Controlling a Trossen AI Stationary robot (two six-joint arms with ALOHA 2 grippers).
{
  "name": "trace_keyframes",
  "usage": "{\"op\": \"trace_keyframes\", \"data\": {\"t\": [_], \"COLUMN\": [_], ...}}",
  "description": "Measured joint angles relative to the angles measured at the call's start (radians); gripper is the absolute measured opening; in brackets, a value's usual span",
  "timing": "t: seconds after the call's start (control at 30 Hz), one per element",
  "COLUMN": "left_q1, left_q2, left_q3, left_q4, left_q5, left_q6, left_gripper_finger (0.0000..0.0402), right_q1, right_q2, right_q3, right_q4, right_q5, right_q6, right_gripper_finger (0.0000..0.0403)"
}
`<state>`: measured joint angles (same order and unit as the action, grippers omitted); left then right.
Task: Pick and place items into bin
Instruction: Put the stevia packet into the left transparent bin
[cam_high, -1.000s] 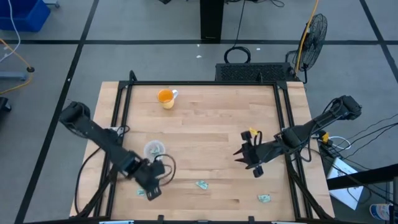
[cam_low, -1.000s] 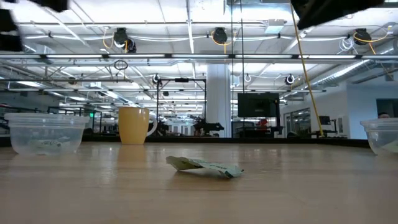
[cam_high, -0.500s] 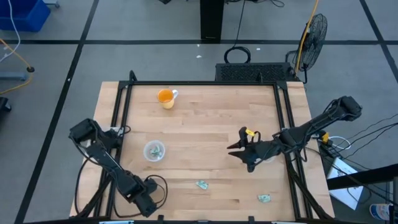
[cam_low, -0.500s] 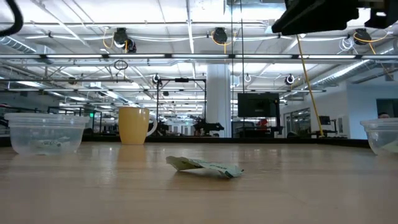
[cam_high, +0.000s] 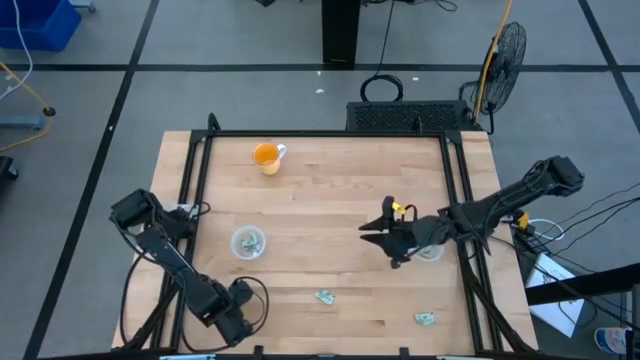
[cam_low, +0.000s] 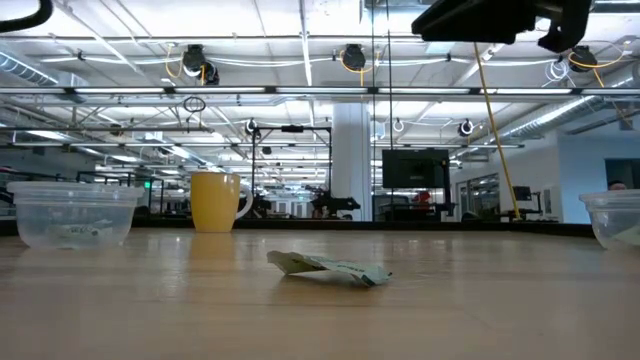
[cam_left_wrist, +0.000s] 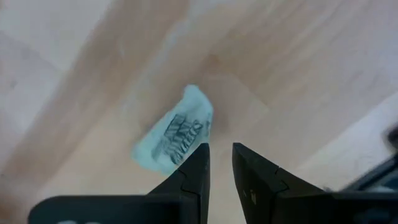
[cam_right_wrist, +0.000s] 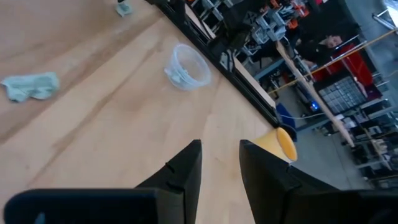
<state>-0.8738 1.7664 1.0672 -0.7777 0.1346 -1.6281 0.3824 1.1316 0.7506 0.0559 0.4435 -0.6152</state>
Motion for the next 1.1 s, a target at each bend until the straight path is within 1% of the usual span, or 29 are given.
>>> {"op": "trace_keyframes", "data": {"t": [0.1, 0.27, 0.53, 0.77, 0.97, 1.1], "left_q1": [0.0, 0.0, 0.002, 0.003, 0.003, 0.003], "left_q2": [0.0, 0.0, 0.0, 0.0, 0.0, 0.0], "left_q3": [0.0, 0.0, 0.0, 0.0, -0.001, -0.028], "left_q4": [-0.004, -0.029, -0.052, -0.062, -0.059, -0.056], "left_q5": [-0.02, -0.021, 0.055, -0.031, -0.057, -0.057], "left_q6": [0.014, -0.004, -0.037, -0.034, -0.026, -0.027], "left_gripper_finger": [0.0072, 0.0072, 0.0071, 0.0071, 0.0071, 0.0071], "right_q1": [-0.017, -0.036, -0.039, -0.039, -0.039, -0.039], "right_q2": [0.0, 0.0, 0.0, 0.0, 0.0, 0.0], "right_q3": [0.0, 0.0, 0.0, 0.0, 0.0, 0.0], "right_q4": [0.0, 0.0, 0.0, 0.0, 0.0, -0.001], "right_q5": [0.0, -0.001, -0.002, -0.003, -0.003, -0.003], "right_q6": [-0.006, 0.008, 0.024, 0.027, 0.027, 0.027], "right_gripper_finger": [0.01, 0.01, 0.01, 0.01, 0.01, 0.01]}}
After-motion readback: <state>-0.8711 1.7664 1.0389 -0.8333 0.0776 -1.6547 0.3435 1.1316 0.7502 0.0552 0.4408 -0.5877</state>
